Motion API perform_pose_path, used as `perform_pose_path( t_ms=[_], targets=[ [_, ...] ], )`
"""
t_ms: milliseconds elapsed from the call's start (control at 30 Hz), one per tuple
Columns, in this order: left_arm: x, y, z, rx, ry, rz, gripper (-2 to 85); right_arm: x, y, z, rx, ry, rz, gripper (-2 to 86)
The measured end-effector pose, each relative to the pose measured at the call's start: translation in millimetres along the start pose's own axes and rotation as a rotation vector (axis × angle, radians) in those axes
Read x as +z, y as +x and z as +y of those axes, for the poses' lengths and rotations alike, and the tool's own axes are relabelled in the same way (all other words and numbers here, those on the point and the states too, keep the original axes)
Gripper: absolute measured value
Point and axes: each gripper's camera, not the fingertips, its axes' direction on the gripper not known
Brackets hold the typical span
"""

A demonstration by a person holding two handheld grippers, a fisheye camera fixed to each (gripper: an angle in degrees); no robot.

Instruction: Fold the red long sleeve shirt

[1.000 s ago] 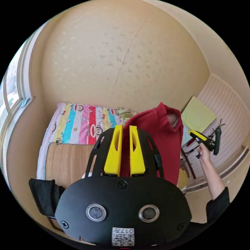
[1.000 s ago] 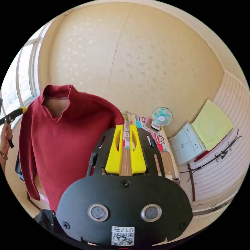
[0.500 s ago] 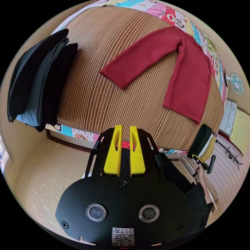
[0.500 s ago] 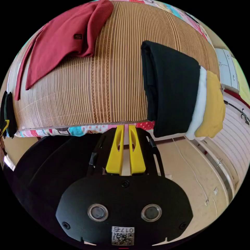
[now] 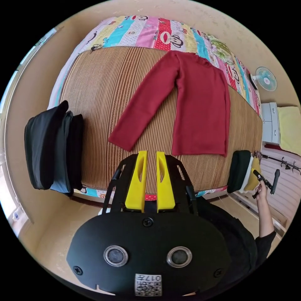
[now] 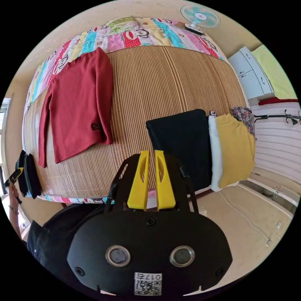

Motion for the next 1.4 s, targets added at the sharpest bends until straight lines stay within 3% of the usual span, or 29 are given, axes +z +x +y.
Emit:
perform_pose_path(
  t_ms=[100, 233, 500, 733, 900, 1133, 1400],
  targets=[
    [1.8, 5.6, 1.8, 0.016, -0.018, -0.060, 5.4, -8.1, -3.8, -17.2, -0.029, 0.016, -0.016, 2.6],
    [19.3, -9.6, 0.1, 0.004, -0.069, 0.010, 5.4, 9.4, 4.0, -20.8, -0.038, -0.028, -0.067, 2.4],
    [41.8, -91.8, 6.0, -0.204, -0.194, 0.011, 5.3, 87.2, 61.3, 3.0, -0.029, -0.353, 0.056, 2.4],
    [28.1, -84.4, -37.9, -0.090, -0.199, -0.001, 5.3, 62.1, 91.3, -41.3, -0.018, -0.257, -0.055, 2.4],
    [56.2, -72.5, -23.9, -0.019, -0.365, -0.047, 5.2, 51.4, 87.2, -54.0, -0.117, -0.243, -0.109, 2.3],
    [59.4, -124.8, -7.6, -0.127, -0.458, -0.036, 5.0, 84.3, 100.9, -52.4, -0.162, -0.389, -0.145, 3.6],
    [16.8, -185.9, -13.9, -0.284, -0.405, -0.025, 5.0, 72.5, 121.3, -125.7, -0.162, -0.309, -0.264, 6.7]
  ],
)
